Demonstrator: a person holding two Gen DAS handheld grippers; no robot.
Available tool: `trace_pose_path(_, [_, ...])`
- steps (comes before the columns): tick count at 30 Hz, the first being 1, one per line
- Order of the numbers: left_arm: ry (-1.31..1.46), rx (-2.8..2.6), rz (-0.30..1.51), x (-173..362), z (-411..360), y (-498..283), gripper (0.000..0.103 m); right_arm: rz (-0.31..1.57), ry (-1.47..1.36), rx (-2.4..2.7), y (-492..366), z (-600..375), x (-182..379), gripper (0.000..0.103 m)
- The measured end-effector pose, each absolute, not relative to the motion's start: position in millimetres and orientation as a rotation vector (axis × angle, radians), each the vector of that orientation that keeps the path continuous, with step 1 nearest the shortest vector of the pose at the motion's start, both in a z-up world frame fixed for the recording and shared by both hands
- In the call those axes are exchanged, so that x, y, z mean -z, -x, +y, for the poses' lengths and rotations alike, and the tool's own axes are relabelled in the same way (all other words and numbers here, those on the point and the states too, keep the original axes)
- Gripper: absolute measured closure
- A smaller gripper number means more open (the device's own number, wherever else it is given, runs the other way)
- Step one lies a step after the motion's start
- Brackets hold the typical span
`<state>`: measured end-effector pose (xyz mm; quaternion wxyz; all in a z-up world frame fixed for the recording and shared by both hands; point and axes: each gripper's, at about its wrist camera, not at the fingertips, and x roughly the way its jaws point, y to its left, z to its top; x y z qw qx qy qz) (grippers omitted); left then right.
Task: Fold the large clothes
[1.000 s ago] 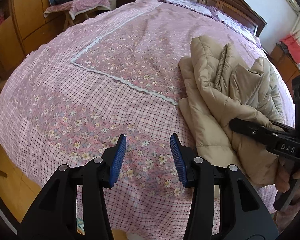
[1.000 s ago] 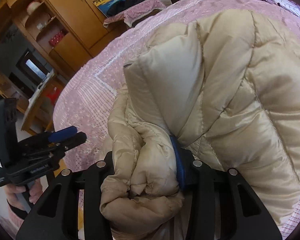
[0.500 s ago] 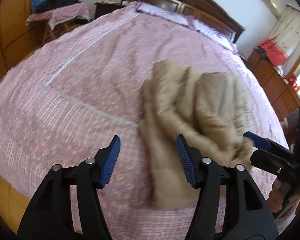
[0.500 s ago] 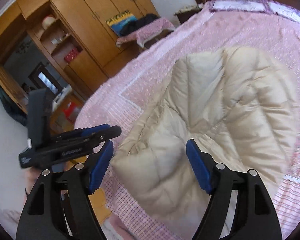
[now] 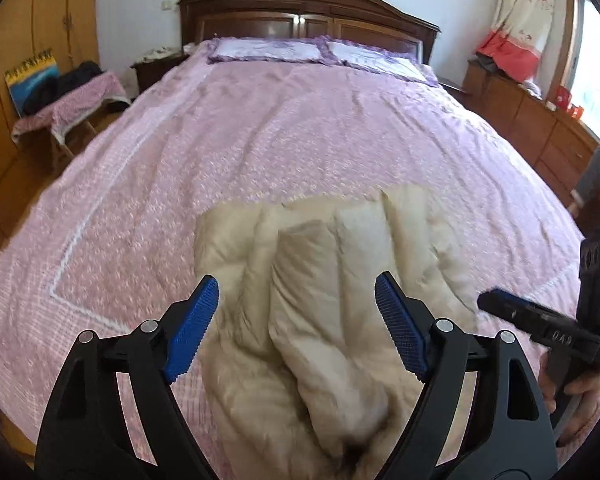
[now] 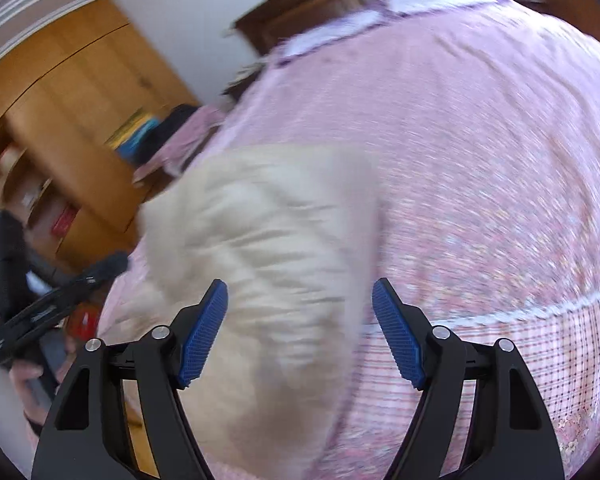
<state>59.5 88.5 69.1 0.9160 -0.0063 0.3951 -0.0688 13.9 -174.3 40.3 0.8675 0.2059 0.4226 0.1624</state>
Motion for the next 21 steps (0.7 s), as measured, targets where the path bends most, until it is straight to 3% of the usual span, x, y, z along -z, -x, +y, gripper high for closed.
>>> trace_pose_path(15, [0.18,-0.062,0.938,-2.8,177.1,-47.9,0.022,0.912,-0.195,-0.507,-46.0,-97.9,-16.6,0.035])
trace_pose_path(21, [0.413,0.074,1.007,12.1,205.9,-25.6,0.023,0.916,-0.097,-0.547,-50.1,-69.9,-15.0,0.035])
